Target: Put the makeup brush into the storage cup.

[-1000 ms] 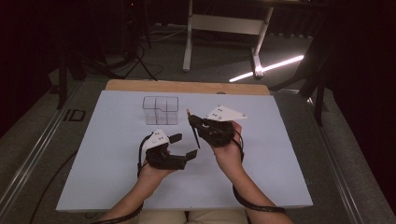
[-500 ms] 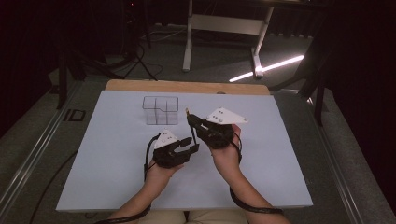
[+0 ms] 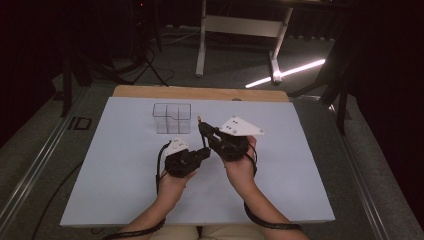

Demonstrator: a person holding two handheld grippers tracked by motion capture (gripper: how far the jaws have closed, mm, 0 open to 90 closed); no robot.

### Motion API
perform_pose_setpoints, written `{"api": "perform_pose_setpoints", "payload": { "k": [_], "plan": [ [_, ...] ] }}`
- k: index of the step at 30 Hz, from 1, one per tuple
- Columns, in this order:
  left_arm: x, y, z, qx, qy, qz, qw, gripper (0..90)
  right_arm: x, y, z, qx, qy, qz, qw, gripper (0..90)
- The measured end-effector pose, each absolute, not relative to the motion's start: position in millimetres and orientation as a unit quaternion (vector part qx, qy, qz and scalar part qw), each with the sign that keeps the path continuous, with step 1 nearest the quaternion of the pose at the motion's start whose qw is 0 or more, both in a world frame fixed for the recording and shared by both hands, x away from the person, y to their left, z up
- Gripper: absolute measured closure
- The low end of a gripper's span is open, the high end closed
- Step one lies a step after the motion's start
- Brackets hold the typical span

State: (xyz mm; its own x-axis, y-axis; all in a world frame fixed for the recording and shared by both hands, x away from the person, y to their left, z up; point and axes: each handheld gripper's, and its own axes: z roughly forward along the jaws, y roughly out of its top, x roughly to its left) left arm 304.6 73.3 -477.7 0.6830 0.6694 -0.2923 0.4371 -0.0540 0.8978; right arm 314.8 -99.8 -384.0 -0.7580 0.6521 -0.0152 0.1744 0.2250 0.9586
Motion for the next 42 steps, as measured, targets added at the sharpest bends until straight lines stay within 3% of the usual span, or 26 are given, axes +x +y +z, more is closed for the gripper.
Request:
{"api": "perform_pose_setpoints", "payload": {
  "k": [12,17,22,27,33,42],
  "plan": [
    [303,79,-478,0.746,0.35,0.101,0.558,86.6,316,-108,-385,0.258,0.763,0.562,0.187,82.9],
    [301,83,-476,0.756,0.342,0.109,0.548,86.6,320,-113,-389,0.253,0.778,0.553,0.156,69.6],
    [301,85,-476,0.762,0.339,0.109,0.54,86.6,322,-117,-401,0.25,0.787,0.549,0.128,66.7],
    [299,84,-474,0.765,0.335,0.11,0.54,86.6,321,-116,-412,0.254,0.792,0.544,0.113,68.2],
    [300,82,-473,0.765,0.334,0.106,0.541,86.6,320,-116,-419,0.253,0.796,0.538,0.114,81.4],
    [302,84,-472,0.768,0.332,0.098,0.538,86.4,319,-114,-418,0.244,0.801,0.534,0.117,84.2]
  ]
}}
